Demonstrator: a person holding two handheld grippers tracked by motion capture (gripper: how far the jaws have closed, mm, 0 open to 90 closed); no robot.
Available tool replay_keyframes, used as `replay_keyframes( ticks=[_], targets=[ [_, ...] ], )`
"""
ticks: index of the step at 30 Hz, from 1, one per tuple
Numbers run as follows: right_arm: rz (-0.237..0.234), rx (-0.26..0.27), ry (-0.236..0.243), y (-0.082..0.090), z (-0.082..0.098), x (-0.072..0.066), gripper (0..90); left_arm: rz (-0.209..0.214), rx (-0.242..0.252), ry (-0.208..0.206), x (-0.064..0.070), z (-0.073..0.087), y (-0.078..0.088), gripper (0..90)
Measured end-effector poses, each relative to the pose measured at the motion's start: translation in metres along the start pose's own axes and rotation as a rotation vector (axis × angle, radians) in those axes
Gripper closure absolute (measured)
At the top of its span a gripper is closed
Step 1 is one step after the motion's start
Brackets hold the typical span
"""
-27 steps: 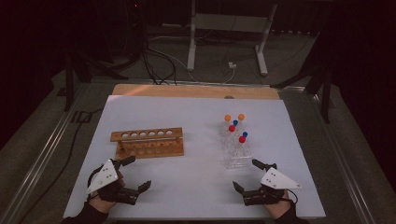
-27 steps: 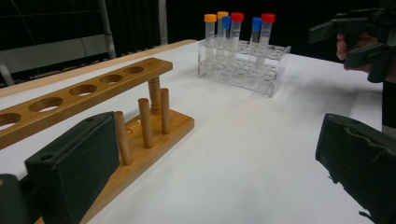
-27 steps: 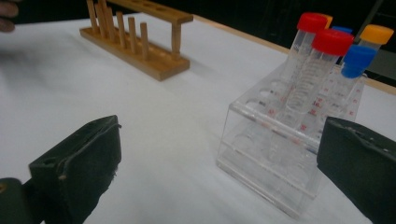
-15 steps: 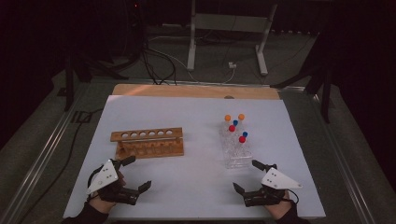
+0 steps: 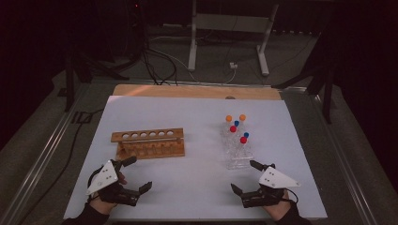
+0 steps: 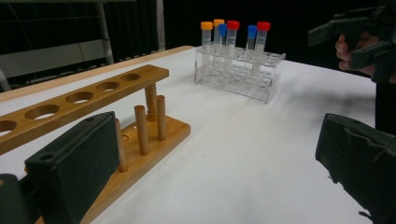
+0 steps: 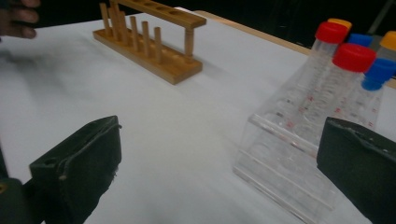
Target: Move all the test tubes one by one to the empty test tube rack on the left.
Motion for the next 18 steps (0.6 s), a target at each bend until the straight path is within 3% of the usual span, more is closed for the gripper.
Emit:
replay_keyframes(
  ticks=[3, 10, 18],
  targets=[
    [0.001, -0.007, 0.004, 0.001, -0.004, -0.001, 0.0, 0.001, 0.001, -0.002, 0.0, -0.001, 0.0, 0.7],
    [-0.001, 0.033, -0.003, 0.005, -0.027, 0.001, 0.0, 0.002, 0.006, 0.0, 0.001, -0.002, 0.001, 0.7],
    [0.05, 0.061, 0.008, 0.005, -0.047, 0.015, 0.0, 0.008, 0.005, 0.001, 0.001, -0.002, 0.002, 0.7]
  ],
)
Point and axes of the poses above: each handheld gripper's, and its own axes: y roughly backward along the jaws, z roughly out of its underside, x roughly to its right, the point moved 10 cm from there along -y, roughly forward along the jaws, and after that the axes turned 8 degrees about -z, right-handed, at the moved point
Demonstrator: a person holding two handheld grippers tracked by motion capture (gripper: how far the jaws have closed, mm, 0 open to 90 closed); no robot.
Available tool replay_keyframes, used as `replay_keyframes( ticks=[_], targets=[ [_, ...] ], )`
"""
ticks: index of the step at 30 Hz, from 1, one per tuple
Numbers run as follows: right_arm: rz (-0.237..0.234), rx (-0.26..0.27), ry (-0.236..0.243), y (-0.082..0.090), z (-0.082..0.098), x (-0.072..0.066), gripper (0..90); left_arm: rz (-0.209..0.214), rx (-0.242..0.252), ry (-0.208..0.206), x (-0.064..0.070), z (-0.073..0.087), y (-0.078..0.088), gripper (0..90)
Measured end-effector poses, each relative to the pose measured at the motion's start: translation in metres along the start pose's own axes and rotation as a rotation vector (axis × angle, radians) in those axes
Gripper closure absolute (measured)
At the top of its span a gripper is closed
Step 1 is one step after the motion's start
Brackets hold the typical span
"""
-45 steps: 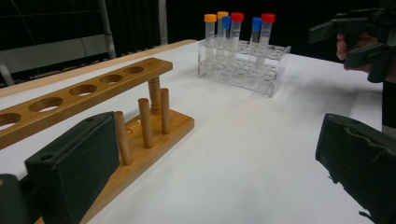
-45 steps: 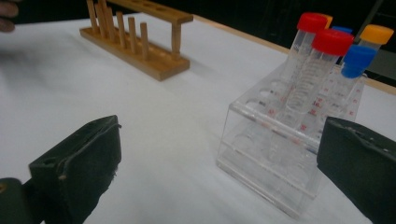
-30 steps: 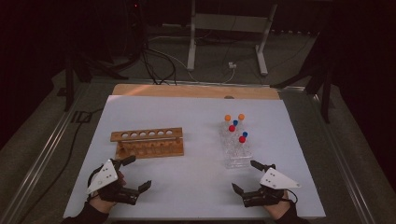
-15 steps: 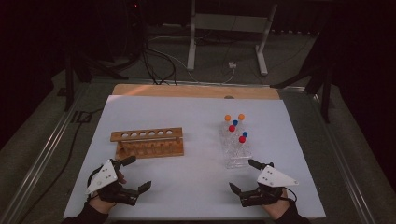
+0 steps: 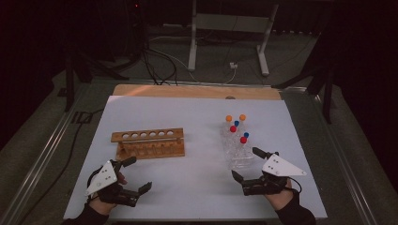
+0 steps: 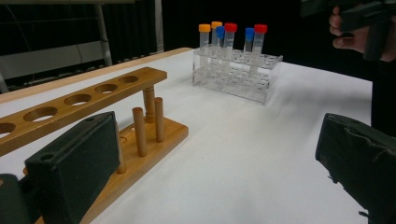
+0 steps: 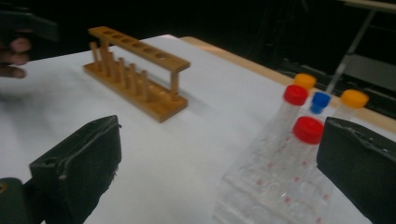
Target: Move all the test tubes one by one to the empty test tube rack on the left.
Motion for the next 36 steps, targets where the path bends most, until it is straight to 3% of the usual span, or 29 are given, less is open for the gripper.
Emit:
replay_keyframes(
  ticks=[9, 16, 25, 35, 36],
  targets=[
    [0.04, 0.007, -0.02, -0.01, -0.006, 0.017, 0.0, 0.0, 0.005, 0.005, 0.0, -0.001, 0.0, 0.7],
    [0.139, 0.012, -0.064, -0.02, -0.006, 0.038, 0.0, 0.004, 0.01, 0.006, 0.0, -0.001, 0.0, 0.7],
    [0.217, -0.014, -0.148, -0.033, 0.007, 0.055, 0.0, 0.008, 0.018, 0.01, 0.0, -0.003, 0.001, 0.7],
    [0.289, -0.065, -0.182, -0.039, 0.024, 0.063, 16.7, 0.009, 0.021, 0.012, 0.0, -0.003, 0.001, 0.7],
    [0.297, -0.086, -0.188, -0.041, 0.029, 0.063, 23.6, 0.008, 0.02, 0.01, 0.0, -0.003, 0.002, 0.7]
  ],
)
Point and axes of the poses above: each handheld gripper's, and its own axes: y roughly backward along the jaws, z roughly out of its underside, x roughly to its right, the point moved 10 cm from there along -y, roughly forward along the jaws, and after that the axes turned 8 degrees about -z, right-handed, at the moved point
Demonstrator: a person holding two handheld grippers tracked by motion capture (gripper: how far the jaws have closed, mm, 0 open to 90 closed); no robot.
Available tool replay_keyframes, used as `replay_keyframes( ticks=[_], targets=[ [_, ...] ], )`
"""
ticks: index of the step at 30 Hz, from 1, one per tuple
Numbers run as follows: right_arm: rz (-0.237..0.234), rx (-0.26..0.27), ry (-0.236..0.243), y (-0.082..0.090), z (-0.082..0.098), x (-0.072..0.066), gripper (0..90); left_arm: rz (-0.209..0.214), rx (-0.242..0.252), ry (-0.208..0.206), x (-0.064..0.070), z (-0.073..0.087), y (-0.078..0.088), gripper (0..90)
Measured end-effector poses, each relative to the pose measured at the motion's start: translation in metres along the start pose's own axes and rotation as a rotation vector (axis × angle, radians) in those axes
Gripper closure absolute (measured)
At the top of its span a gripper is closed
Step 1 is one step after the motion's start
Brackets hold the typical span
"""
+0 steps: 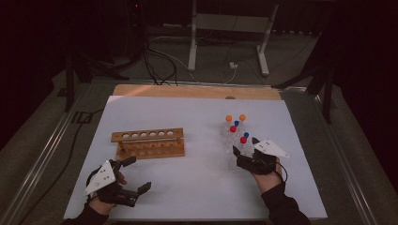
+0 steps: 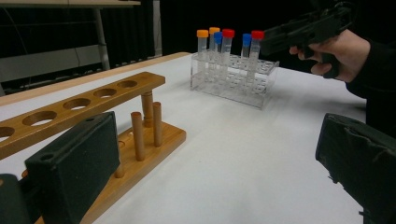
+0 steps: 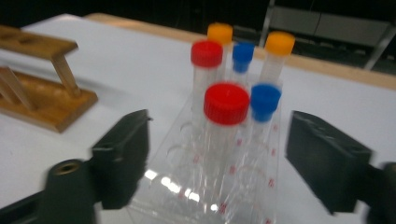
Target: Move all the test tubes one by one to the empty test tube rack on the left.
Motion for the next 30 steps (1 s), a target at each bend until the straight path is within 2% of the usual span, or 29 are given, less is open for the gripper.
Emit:
replay_keyframes(
  ticks=[6, 7, 8, 13, 20, 22, 30],
  targets=[
    [0.026, -0.048, -0.024, -0.006, 0.01, -0.001, 43.0, 0.002, 0.002, 0.001, 0.0, 0.0, 0.0, 0.7],
    [0.026, -0.048, -0.024, -0.006, 0.01, -0.001, 43.0, 0.003, 0.001, 0.001, 0.0, 0.0, 0.0, 0.7],
    [0.033, -0.055, -0.025, -0.007, 0.012, -0.001, 49.0, 0.003, 0.001, 0.001, 0.0, 0.0, 0.0, 0.7],
    [0.044, -0.072, -0.042, -0.01, 0.014, 0.001, 60.6, 0.003, -0.001, -0.001, 0.0, 0.0, 0.0, 0.7],
    [0.04, -0.079, -0.055, -0.013, 0.014, 0.002, 68.3, 0.005, -0.002, 0.0, 0.0, 0.001, 0.0, 0.7],
    [0.036, -0.083, -0.055, -0.015, 0.014, 0.001, 73.2, 0.005, -0.001, 0.001, 0.0, 0.0, 0.0, 0.7],
    [0.043, -0.072, -0.039, -0.014, 0.011, 0.001, 74.3, 0.005, 0.0, 0.003, -0.001, 0.0, 0.0, 0.7]
  ],
)
Point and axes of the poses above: each handheld gripper's, and its own axes: y roughly backward along the jaws, z roughly out of its underside, x roughly to its right, the point moved 10 cm from there along -y, roughly forward along the jaws, and after that the axes turned 8 degrees about -z, right-handed, at the moved point
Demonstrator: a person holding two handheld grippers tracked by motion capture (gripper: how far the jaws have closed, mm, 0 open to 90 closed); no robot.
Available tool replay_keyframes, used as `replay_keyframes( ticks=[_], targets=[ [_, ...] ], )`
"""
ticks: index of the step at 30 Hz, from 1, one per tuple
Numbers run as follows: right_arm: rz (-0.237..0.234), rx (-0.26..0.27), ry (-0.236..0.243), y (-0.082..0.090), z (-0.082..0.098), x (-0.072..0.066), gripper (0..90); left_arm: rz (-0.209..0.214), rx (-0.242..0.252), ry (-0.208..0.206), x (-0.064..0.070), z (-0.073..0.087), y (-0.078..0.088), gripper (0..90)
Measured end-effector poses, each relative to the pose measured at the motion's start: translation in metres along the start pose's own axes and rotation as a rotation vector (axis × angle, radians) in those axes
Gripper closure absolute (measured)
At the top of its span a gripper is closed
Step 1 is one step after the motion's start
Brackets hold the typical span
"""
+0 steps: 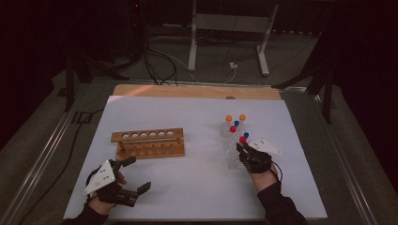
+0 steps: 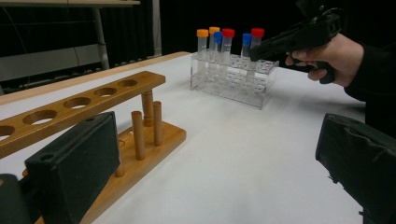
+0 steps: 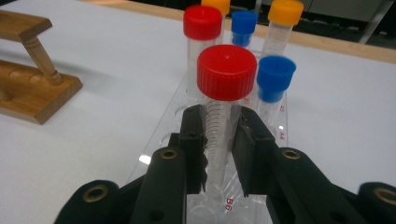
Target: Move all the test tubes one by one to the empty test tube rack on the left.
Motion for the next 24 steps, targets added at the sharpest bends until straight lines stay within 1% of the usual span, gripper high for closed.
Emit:
replay_keyframes(
  ticks=[3, 5, 8, 9, 10, 11, 12, 14, 15, 16, 17, 19, 20, 21, 22, 23, 24],
  targets=[
    [0.0, 0.016, 0.015, 0.004, -0.005, -0.001, 74.5, -0.002, -0.001, -0.003, 0.0, 0.0, 0.0, 0.7],
    [-0.002, 0.024, 0.014, 0.007, -0.007, -0.001, 74.5, -0.003, -0.005, 0.0, 0.0, 0.0, 0.0, 0.7],
    [-0.01, 0.046, 0.019, 0.013, -0.015, -0.002, 74.6, -0.006, -0.013, 0.007, -0.001, 0.0, 0.0, 0.7],
    [-0.01, 0.046, 0.019, 0.013, -0.015, -0.002, 74.6, -0.002, -0.018, 0.015, -0.001, 0.0, 0.0, 0.7],
    [-0.012, 0.058, 0.024, 0.018, -0.021, -0.003, 74.6, -0.007, -0.023, 0.015, -0.001, 0.001, 0.0, 0.7],
    [-0.012, 0.058, 0.024, 0.018, -0.021, -0.003, 74.6, -0.002, -0.027, 0.014, -0.001, 0.001, 0.0, 0.7],
    [-0.016, 0.067, 0.037, 0.022, -0.027, -0.004, 74.7, 0.007, -0.03, 0.013, 0.0, 0.001, 0.0, 0.7],
    [-0.029, 0.074, 0.041, 0.026, -0.034, -0.007, 74.7, 0.01, -0.033, 0.008, 0.001, 0.0, -0.001, 0.7],
    [-0.033, 0.079, 0.052, 0.029, -0.038, -0.009, 74.6, 0.018, -0.018, 0.006, 0.002, -0.003, 0.0, 0.7],
    [-0.037, 0.084, 0.061, 0.031, -0.042, -0.011, 74.7, 0.018, -0.018, 0.006, 0.002, -0.003, 0.0, 0.7],
    [-0.041, 0.087, 0.071, 0.033, -0.046, -0.013, 74.7, 0.035, -0.004, 0.014, 0.003, -0.008, 0.001, 0.7],
    [-0.07, 0.091, 0.085, 0.038, -0.053, -0.019, 74.7, 0.032, 0.004, 0.014, 0.003, -0.01, 0.001, 0.7],
    [-0.079, 0.093, 0.096, 0.039, -0.056, -0.022, 74.7, 0.039, 0.005, 0.017, 0.004, -0.013, 0.001, 0.7],
    [-0.079, 0.093, 0.096, 0.039, -0.056, -0.022, 74.7, 0.052, 0.002, 0.021, 0.005, -0.016, 0.001, 0.7],
    [-0.091, 0.094, 0.108, 0.041, -0.059, -0.026, 74.7, 0.064, -0.003, 0.028, 0.007, -0.018, 0.001, 0.7],
    [-0.117, 0.094, 0.125, 0.044, -0.065, -0.034, 74.7, 0.089, -0.012, 0.037, 0.009, -0.024, 0.001, 0.7],
    [-0.131, 0.093, 0.134, 0.044, -0.067, -0.039, 74.7, 0.091, -0.013, 0.033, 0.01, -0.027, 0.001, 0.7]
  ],
)
Point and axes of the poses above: each handheld gripper's, and its own axes: y roughly backward along the jaws, z roughly out of its underside, x roughly to its right, the point moved 10 cm from there along -y, roughly forward along the jaws, and after that the axes turned 8 degrees about -z, right-handed, at the moved point
